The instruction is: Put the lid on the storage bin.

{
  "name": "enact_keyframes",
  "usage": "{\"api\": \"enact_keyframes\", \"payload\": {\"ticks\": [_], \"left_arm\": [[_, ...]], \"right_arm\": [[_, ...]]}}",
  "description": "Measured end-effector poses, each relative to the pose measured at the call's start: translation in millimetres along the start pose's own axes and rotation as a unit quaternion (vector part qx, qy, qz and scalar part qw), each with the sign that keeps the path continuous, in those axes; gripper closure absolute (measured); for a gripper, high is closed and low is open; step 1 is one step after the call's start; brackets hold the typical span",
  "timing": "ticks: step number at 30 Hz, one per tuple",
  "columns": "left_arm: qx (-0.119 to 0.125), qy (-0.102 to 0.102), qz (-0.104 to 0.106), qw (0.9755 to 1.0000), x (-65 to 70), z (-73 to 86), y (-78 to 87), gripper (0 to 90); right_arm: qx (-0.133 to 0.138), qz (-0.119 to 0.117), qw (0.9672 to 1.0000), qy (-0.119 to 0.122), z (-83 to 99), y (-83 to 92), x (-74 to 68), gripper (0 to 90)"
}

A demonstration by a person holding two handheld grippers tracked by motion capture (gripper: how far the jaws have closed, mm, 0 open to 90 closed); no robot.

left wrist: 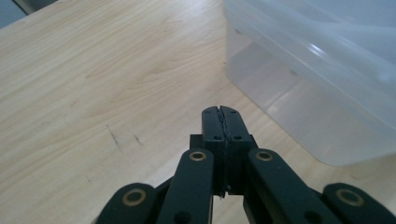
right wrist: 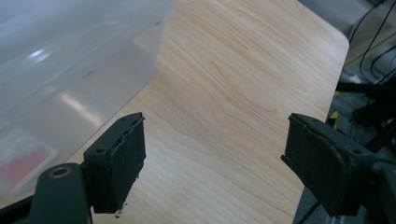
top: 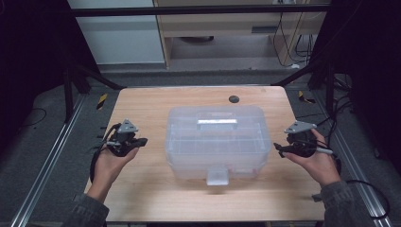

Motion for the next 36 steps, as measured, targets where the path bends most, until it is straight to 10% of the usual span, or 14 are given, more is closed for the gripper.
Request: {"api": "enact_keyframes", "payload": {"ticks": [10, 16, 30, 36], "left_arm": [[-0.023, 0.014, -0.008, 0.9996, -27.1, -10.7, -30.0, 90.0], [-0.038, 0.030, -0.024, 0.9986, -45.7, -3.8, -51.4, 90.0], [0.019, 0.077, -0.033, 0.9963, -63.6, 7.7, -79.4, 87.8], [0.019, 0.087, -0.061, 0.9942, -70.1, 15.9, -88.8, 36.7]], "right_arm": [[-0.018, 0.008, 0.9978, -0.064, -11.4, -40.2, 26.5, 18.8], [-0.017, -0.007, 0.9906, -0.136, -14.3, -67.3, 34.3, 18.0], [-0.017, -0.012, 0.9829, -0.183, -13.3, -101.2, 34.8, 6.9], [-0.012, -0.003, 0.9843, -0.176, -11.1, -108.4, 30.4, 6.6]]}}
Point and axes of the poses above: each handheld gripper's, and its own axes: y roughly backward along the jaws, z roughly out of its underside, x roughly to its right, the point moved 9 cm from there along -y, roughly forward along the jaws, and after that the axes turned 4 degrees about -x, right-handed, at the moved point
